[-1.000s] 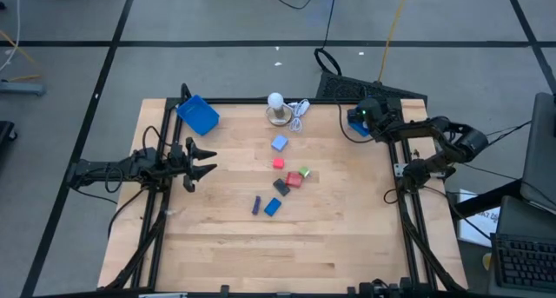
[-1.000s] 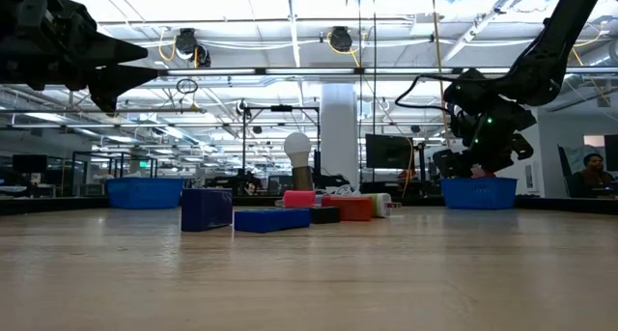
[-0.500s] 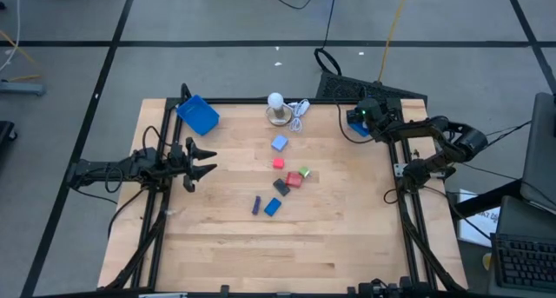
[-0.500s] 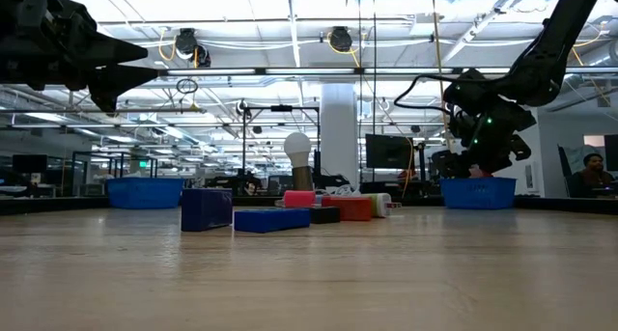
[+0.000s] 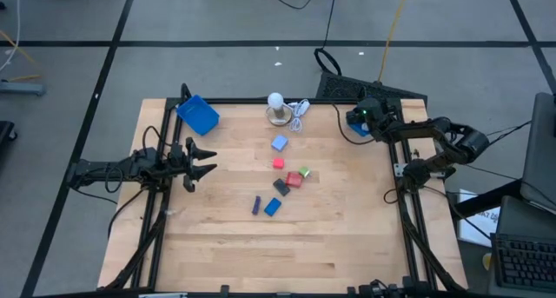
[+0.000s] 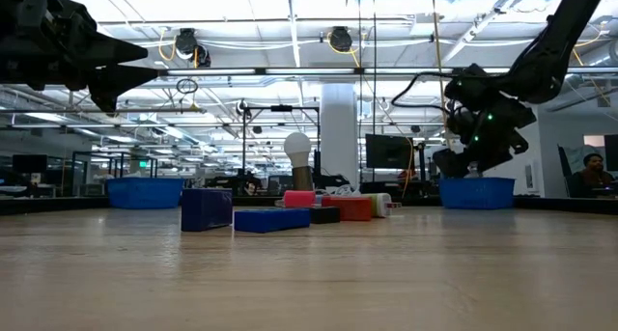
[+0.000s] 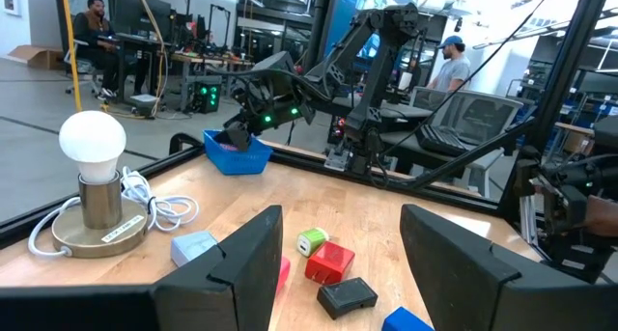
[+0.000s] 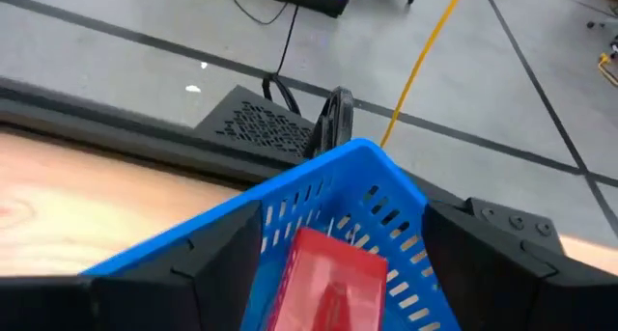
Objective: Pick & Place Office items
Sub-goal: Put the green charger adapter into the right blue bin
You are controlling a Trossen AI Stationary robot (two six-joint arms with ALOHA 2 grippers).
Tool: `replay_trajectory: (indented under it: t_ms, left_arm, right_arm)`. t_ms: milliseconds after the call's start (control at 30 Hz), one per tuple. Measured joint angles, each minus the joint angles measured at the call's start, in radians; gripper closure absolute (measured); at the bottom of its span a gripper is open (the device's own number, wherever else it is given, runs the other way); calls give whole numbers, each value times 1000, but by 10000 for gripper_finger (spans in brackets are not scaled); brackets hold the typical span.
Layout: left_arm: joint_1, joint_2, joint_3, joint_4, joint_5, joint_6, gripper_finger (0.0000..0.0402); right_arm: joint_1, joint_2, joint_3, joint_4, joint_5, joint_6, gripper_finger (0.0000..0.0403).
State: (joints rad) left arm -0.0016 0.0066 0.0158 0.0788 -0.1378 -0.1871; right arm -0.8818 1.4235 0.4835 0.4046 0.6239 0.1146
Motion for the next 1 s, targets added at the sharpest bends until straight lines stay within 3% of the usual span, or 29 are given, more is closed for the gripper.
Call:
replay_trajectory:
  t_ms: [133, 233, 333, 567, 667, 833, 1000]
  left_arm:
    - [0, 0, 0, 0, 0, 0, 188]
    - [0, 0, 0, 0, 0, 0, 188]
    - [0, 0, 0, 0, 0, 0, 188]
    - [0, 0, 0, 0, 0, 0, 188]
    - [0, 0, 0, 0, 0, 0, 188]
    - [0, 0, 0, 0, 0, 0, 188]
    - [0, 0, 0, 0, 0, 0, 188]
  right_arm:
    - [15, -64, 0, 6, -2, 12, 127]
    - [33, -127, 0, 27, -74, 32, 130]
    - [53, -185, 0, 45, -230, 117, 133]
    - [112, -241, 0, 167, -714, 319, 132]
    - [166, -241, 0, 240, -829, 351, 137]
    - [315, -241, 0, 279, -842, 330, 139]
    - [561, -241, 0, 263, -822, 200, 140]
